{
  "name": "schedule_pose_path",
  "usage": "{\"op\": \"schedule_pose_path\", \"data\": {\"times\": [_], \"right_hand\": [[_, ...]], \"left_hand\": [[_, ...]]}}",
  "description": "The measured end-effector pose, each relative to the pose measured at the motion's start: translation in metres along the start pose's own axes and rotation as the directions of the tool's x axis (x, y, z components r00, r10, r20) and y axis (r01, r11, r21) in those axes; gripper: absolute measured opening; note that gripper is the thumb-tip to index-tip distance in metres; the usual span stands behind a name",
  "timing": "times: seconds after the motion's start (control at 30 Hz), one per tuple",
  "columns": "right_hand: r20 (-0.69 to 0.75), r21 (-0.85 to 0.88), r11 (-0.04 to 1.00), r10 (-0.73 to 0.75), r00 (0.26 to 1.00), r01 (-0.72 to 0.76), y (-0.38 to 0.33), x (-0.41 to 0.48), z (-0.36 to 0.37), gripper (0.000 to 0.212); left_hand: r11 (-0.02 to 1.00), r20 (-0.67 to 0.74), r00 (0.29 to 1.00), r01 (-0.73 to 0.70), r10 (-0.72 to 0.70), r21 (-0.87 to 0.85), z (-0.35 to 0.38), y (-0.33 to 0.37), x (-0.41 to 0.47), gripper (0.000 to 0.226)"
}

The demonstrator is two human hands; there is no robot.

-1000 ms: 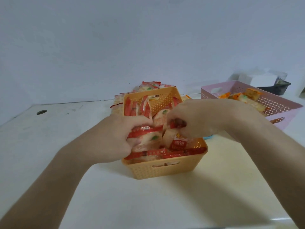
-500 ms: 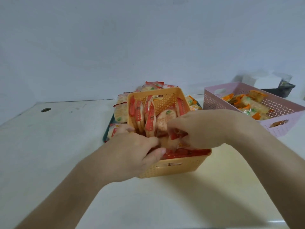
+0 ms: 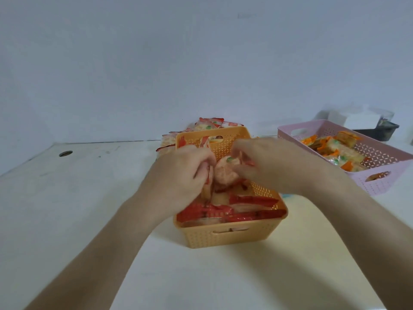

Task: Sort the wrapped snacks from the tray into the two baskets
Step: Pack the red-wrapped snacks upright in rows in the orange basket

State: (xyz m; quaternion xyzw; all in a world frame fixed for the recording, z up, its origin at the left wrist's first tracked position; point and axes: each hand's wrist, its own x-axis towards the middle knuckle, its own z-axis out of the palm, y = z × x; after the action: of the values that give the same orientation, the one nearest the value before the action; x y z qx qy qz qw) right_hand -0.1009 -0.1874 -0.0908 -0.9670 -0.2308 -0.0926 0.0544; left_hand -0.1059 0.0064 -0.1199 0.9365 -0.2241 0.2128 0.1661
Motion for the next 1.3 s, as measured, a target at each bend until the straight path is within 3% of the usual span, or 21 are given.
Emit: {"op": "schedule_pose_path", "data": {"times": [0.07, 0.2, 0.33, 0.5, 0.57, 0.67, 0.73, 0.83, 0.93, 0.97, 1.0, 1.1, 1.2, 1.3], "right_hand": [[-0.064, -0.098, 0.995, -0.014, 0.998, 0.008, 0.010, 0.010, 0.003, 0.039], [0.095, -0.330, 0.935, -0.104, 0.990, 0.130, 0.008, 0.030, 0.021, 0.049], [0.212, -0.442, 0.885, -0.057, 0.975, 0.148, 0.002, 0.041, 0.036, 0.049], [0.049, -0.474, 0.869, -0.132, 0.990, 0.139, 0.003, 0.050, 0.046, 0.023], [-0.009, -0.440, 0.885, -0.176, 0.984, 0.154, 0.008, 0.051, 0.044, 0.022], [-0.130, -0.236, 0.956, -0.208, 0.969, 0.173, 0.019, 0.050, 0.035, 0.023], [-0.189, 0.092, 0.982, -0.144, 0.971, 0.164, 0.021, 0.045, 0.021, 0.022], [-0.216, 0.582, 0.811, 0.089, 0.972, 0.055, 0.027, 0.034, 0.005, 0.025], [-0.127, 0.797, 0.603, 0.218, 0.968, -0.031, 0.028, 0.021, 0.004, 0.022], [-0.099, 0.787, 0.614, 0.218, 0.971, -0.058, 0.027, 0.018, 0.006, 0.016], [-0.091, 0.722, 0.688, 0.204, 0.975, -0.076, 0.027, 0.015, 0.009, 0.014], [-0.112, 0.355, 0.932, 0.115, 0.987, -0.068, 0.025, 0.008, 0.011, 0.020], [-0.067, 0.213, 0.975, 0.079, 0.995, -0.063, 0.021, 0.005, 0.010, 0.019], [0.012, 0.196, 0.978, 0.065, 0.998, -0.066, 0.021, 0.006, 0.011, 0.020]], "left_hand": [[0.983, -0.073, 0.997, 0.033, -0.020, 0.180, 0.003, 0.001, 0.007, 0.018], [0.914, 0.002, 0.998, 0.051, -0.056, 0.402, 0.016, 0.006, 0.013, 0.024], [0.913, -0.054, 0.993, 0.121, -0.108, 0.391, 0.024, 0.007, 0.014, 0.026], [0.920, -0.075, 0.990, 0.141, -0.122, 0.367, 0.027, 0.002, 0.013, 0.054], [0.924, -0.094, 0.986, 0.164, -0.140, 0.346, 0.029, 0.000, 0.012, 0.054], [0.927, -0.125, 0.982, 0.174, -0.140, 0.331, 0.030, -0.002, 0.013, 0.053], [0.931, -0.127, 0.981, 0.178, -0.144, 0.317, 0.030, -0.002, 0.012, 0.052], [0.935, -0.116, 0.981, 0.182, -0.153, 0.306, 0.030, -0.005, 0.012, 0.045], [0.934, -0.101, 0.980, 0.197, -0.174, 0.299, 0.031, -0.009, 0.013, 0.024], [0.933, -0.093, 0.979, 0.203, -0.184, 0.297, 0.031, -0.009, 0.014, 0.024], [0.933, -0.084, 0.977, 0.212, -0.196, 0.292, 0.032, -0.010, 0.014, 0.024], [0.940, -0.102, 0.968, 0.246, -0.227, 0.239, 0.027, -0.006, 0.013, 0.027], [0.950, -0.121, 0.957, 0.279, -0.263, 0.141, 0.012, -0.002, 0.011, 0.029], [0.962, -0.024, 0.965, 0.262, -0.261, 0.079, -0.005, 0.001, 0.006, 0.029]]}}
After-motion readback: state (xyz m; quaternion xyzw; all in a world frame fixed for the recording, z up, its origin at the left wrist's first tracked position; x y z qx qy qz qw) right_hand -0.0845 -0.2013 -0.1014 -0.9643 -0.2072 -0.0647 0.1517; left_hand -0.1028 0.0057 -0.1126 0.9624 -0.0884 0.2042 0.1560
